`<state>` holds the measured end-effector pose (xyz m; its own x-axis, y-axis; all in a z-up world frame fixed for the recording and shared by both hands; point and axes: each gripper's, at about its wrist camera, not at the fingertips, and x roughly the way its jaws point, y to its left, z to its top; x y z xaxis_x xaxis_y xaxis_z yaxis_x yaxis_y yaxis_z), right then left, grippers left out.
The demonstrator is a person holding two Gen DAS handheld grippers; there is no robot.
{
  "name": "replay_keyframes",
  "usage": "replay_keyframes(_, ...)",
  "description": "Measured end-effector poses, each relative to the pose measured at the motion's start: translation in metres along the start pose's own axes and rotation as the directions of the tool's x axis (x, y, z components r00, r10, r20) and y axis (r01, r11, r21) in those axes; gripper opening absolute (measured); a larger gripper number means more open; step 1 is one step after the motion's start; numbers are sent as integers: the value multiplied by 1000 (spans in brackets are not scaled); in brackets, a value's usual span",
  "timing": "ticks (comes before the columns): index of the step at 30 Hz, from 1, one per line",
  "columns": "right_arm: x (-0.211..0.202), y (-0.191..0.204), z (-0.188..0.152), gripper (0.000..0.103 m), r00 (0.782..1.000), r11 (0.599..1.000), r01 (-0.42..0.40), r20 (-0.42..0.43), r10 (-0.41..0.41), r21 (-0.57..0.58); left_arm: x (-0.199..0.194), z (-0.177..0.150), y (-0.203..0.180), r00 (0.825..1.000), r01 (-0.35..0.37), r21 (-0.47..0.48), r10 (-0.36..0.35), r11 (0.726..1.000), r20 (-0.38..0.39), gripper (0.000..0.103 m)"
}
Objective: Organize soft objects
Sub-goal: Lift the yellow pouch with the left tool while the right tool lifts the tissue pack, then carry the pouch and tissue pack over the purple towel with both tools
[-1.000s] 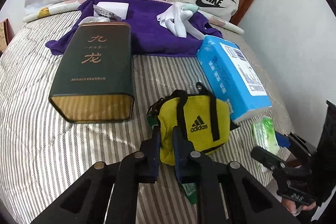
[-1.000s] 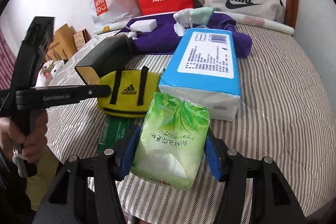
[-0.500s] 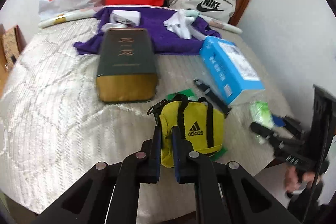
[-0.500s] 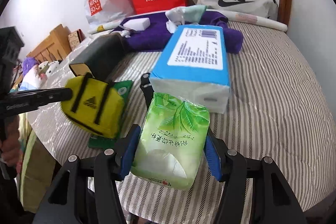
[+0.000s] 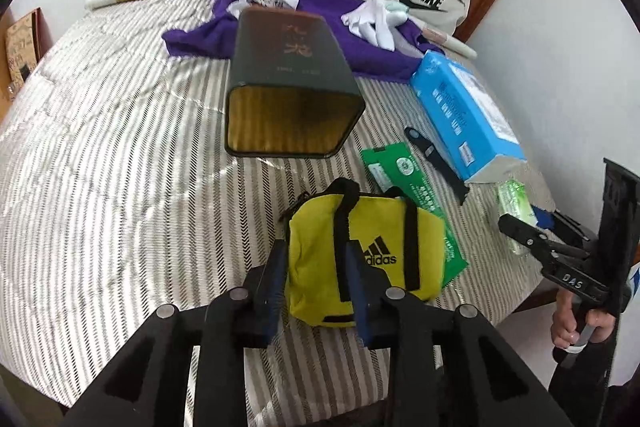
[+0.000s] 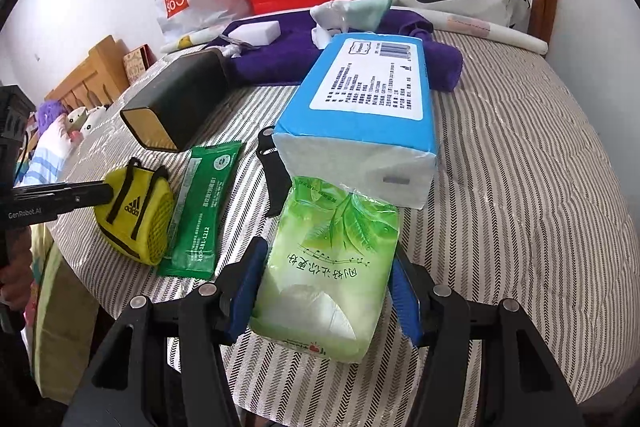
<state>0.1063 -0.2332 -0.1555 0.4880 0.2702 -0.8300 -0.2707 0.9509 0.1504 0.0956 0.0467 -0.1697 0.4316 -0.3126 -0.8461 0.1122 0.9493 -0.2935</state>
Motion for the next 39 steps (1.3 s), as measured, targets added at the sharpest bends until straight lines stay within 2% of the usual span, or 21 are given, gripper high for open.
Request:
replay_keyframes(3, 5, -3, 1, 58, 1000, 1000, 8, -21, -7, 6, 6, -1, 4, 999, 50, -35, -49, 998, 12, 27)
replay_keyframes(7, 14, -6, -1, 58, 998, 1000, 14, -55, -13, 10, 6, -3, 10, 994, 104, -63, -102, 993, 28, 20)
replay_keyframes(15, 6, -4, -5, 58, 998, 1000, 12, -67, -12, 6, -25, -6, 16, 980, 184, -100, -175, 978, 96, 12)
replay_keyframes(29, -47, 14, 17, 58, 1000, 999, 3, 23, -2, -46, -71, 7, 8, 970, 181, -75, -166, 981, 178, 11)
replay_keyframes(39, -67, 9, 61, 58, 995, 998, 10, 95, -4, -64, -84, 48, 4, 969, 142, -60, -127, 988, 212, 11)
